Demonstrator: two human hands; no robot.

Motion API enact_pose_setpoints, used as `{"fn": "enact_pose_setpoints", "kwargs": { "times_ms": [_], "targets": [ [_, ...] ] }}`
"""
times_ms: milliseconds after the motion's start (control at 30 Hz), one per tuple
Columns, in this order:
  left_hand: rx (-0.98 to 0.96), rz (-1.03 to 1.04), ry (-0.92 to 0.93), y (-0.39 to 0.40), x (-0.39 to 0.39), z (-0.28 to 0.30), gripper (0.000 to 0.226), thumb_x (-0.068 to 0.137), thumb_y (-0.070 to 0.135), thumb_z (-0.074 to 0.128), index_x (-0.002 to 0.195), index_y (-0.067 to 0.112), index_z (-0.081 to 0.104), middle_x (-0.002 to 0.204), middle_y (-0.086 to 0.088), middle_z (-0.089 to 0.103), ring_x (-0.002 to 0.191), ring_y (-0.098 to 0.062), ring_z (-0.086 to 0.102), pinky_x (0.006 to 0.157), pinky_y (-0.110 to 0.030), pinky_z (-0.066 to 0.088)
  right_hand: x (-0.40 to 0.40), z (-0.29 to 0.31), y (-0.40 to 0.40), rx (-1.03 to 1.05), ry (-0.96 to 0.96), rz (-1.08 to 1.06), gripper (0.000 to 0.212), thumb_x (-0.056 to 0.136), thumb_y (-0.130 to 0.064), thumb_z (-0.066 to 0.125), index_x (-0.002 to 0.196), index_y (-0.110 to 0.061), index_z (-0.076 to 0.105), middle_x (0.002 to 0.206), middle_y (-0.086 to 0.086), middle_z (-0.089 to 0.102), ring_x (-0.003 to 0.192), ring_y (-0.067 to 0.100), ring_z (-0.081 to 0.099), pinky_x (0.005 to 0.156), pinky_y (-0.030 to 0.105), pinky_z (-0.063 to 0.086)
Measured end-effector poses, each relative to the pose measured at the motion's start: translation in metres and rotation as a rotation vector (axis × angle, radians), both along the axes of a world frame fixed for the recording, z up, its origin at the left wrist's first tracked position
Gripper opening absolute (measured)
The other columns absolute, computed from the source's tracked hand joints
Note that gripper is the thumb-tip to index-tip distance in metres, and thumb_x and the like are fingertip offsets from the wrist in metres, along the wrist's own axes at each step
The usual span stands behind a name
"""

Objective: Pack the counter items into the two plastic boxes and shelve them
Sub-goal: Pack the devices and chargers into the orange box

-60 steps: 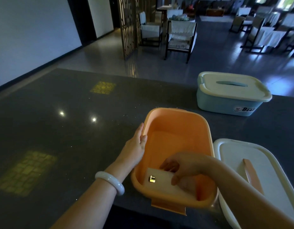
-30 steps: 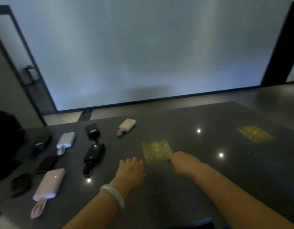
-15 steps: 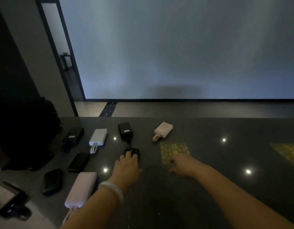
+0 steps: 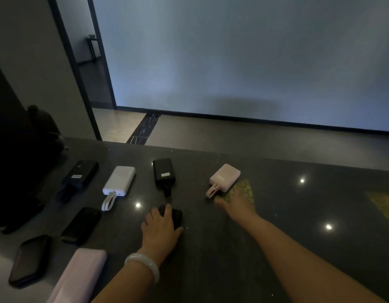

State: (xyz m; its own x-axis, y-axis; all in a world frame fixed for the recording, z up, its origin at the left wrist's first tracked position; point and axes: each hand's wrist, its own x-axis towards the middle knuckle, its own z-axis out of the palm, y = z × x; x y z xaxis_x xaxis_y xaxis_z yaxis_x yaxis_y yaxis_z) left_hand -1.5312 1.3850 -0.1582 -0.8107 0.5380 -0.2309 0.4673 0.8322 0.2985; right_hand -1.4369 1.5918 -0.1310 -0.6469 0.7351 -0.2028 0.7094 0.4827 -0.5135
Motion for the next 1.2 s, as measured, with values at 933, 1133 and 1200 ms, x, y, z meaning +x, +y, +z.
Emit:
{"fn": "enact_pose_setpoints", "kwargs": {
  "times_ms": [933, 1133, 1200],
  "targets": [
    [0.047, 0.051, 0.09, 0.013, -0.008, -0.011, 0.084, 0.086, 0.055, 0.058, 0.151, 0.031, 0.011, 0.146, -0.011, 0.025, 0.133, -0.03, 0.027, 0.11, -0.045, 0.032, -0.004, -0.04, -0.015, -0.012, 0.126, -0.01, 0.101, 0.078, -0.026, 0.074, 0.152, -0.027, 0.005, 0.151, 0.004, 0.028, 0.134, 0.029, 0.032, 0.107, 0.045, 0.035],
    [0.079, -0.001, 0.073, -0.011, 0.032, -0.011, 0.09, 0.08, 0.059, 0.063, 0.15, 0.034, 0.011, 0.145, -0.008, 0.025, 0.131, -0.027, 0.028, 0.109, -0.043, 0.033, 0.06, -0.031, -0.053, -0.102, -0.011, 0.076, 0.114, 0.069, -0.028, 0.082, 0.152, -0.026, 0.004, 0.156, -0.001, 0.017, 0.141, 0.024, 0.023, 0.113, 0.043, 0.028],
    [0.06, 0.038, 0.041, -0.017, 0.044, -0.01, 0.103, 0.075, 0.067, 0.064, 0.151, 0.029, 0.006, 0.146, -0.009, 0.023, 0.132, -0.028, 0.027, 0.109, -0.044, 0.032, 0.063, -0.027, -0.058, -0.05, -0.08, 0.031, 0.117, 0.068, -0.047, 0.081, 0.152, -0.021, 0.005, 0.154, 0.005, 0.017, 0.14, 0.026, 0.022, 0.112, 0.041, 0.027]
  ]
}}
